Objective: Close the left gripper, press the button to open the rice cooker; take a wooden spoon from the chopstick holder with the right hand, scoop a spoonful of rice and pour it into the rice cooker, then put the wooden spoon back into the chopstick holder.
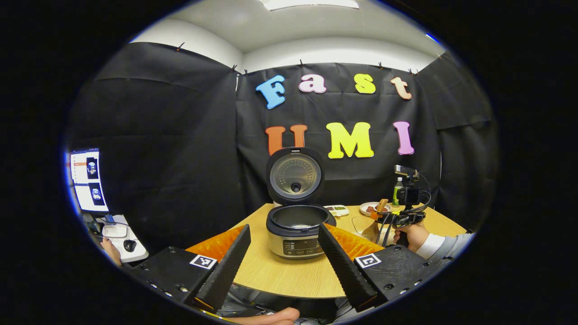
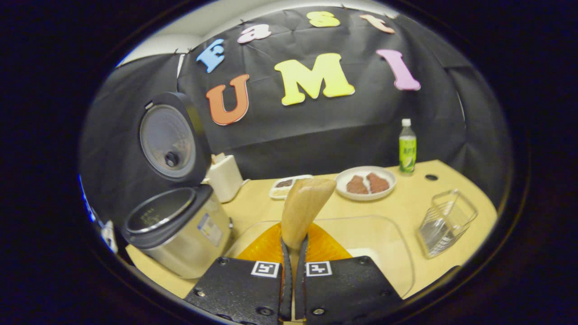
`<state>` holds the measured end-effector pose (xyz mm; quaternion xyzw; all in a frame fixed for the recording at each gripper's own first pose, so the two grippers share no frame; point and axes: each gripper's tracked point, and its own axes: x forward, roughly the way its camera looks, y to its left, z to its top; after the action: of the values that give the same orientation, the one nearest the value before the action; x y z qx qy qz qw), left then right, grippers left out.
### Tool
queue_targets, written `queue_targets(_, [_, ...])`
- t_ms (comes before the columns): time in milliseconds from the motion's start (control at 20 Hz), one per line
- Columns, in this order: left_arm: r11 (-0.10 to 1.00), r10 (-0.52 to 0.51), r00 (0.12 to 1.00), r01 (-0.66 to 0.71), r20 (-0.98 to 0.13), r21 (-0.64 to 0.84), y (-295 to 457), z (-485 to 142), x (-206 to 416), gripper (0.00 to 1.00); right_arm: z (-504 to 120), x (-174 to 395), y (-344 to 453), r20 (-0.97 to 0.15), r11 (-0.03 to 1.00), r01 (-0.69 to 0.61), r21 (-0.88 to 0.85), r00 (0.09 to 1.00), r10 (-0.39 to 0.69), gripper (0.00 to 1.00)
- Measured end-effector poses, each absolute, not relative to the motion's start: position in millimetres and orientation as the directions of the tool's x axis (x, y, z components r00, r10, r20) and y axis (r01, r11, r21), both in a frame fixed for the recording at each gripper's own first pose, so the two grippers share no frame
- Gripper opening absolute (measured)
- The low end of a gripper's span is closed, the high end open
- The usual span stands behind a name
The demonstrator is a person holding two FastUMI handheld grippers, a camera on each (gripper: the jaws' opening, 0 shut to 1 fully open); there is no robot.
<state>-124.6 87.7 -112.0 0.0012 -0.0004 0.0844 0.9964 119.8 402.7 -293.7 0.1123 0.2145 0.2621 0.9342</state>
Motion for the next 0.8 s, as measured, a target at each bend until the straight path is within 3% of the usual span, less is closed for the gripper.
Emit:
queue_targets(200, [0.985,0.172,0.985,-0.172,-0.004,-0.003,92,-115,-126,0.96,-293,120,405,-0.339,0.785,-0.461,0.413,0.723,0.602,0.08])
queue_targets(300, [0.986,0.168,0.986,-0.168,-0.013,-0.008,90,-117,-124,0.96,-298,126,401,-0.355,0.751,-0.416,0.512,0.694,0.626,0.03])
queue_targets(400, [0.987,0.158,0.987,-0.159,-0.023,-0.013,86,-120,-123,0.96,-301,132,399,-0.373,0.695,-0.342,0.632,0.652,0.66,0.08])
queue_targets(800, [0.991,0.132,0.991,-0.131,-0.025,0.021,74,-119,-125,0.96,-292,144,384,-0.341,0.571,-0.206,0.794,0.628,0.7,0.08])
